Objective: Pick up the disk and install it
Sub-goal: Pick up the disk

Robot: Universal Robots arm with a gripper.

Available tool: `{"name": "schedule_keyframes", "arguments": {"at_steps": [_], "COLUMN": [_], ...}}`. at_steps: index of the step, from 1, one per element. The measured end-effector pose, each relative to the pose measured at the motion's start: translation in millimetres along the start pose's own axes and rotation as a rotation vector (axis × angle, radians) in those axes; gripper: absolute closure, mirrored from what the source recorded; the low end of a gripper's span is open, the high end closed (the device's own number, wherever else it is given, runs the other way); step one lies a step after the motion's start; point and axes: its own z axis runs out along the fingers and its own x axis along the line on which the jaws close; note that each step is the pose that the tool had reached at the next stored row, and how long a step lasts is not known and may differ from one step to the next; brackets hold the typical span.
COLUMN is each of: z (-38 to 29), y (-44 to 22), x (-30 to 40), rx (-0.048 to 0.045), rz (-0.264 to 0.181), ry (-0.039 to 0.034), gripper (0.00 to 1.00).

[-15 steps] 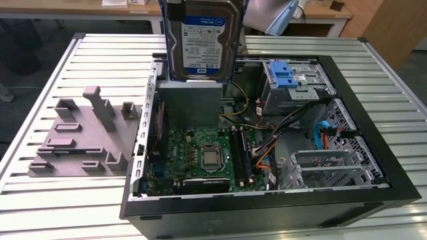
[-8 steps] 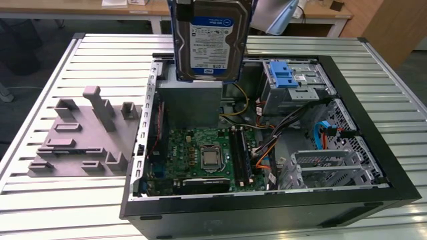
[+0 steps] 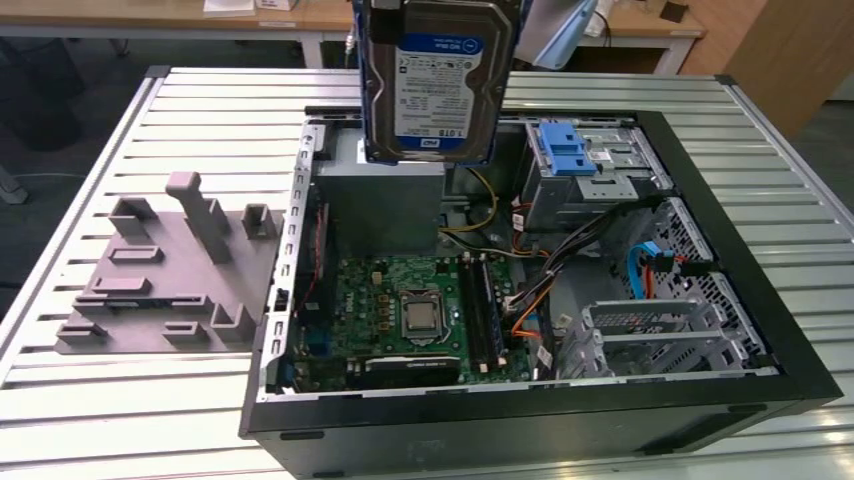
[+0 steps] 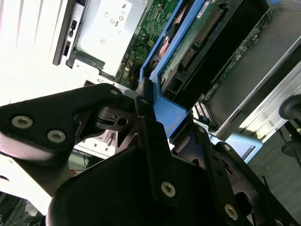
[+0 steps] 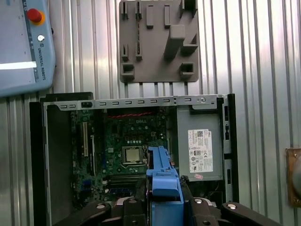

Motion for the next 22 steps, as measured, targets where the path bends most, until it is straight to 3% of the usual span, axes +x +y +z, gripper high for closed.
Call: {"name": "schedule_keyframes", "arguments": {"at_steps": [11, 15, 19, 22], "z": [-0.5, -0.4, -0.4, -0.3], "y": [-21.8, -22.3, -22.4, -22.4], "x": [-1.0, -1.0, -1.1, -1.0], "rx": [0.0, 0.0011, 0.0223, 0.0248], "rz": [0.0, 0.0, 0.0, 0.0], "ry": [0.0001, -0.0003, -0.0014, -0.0017], "gripper": [0.64, 0.64, 0.64, 0.64]}}
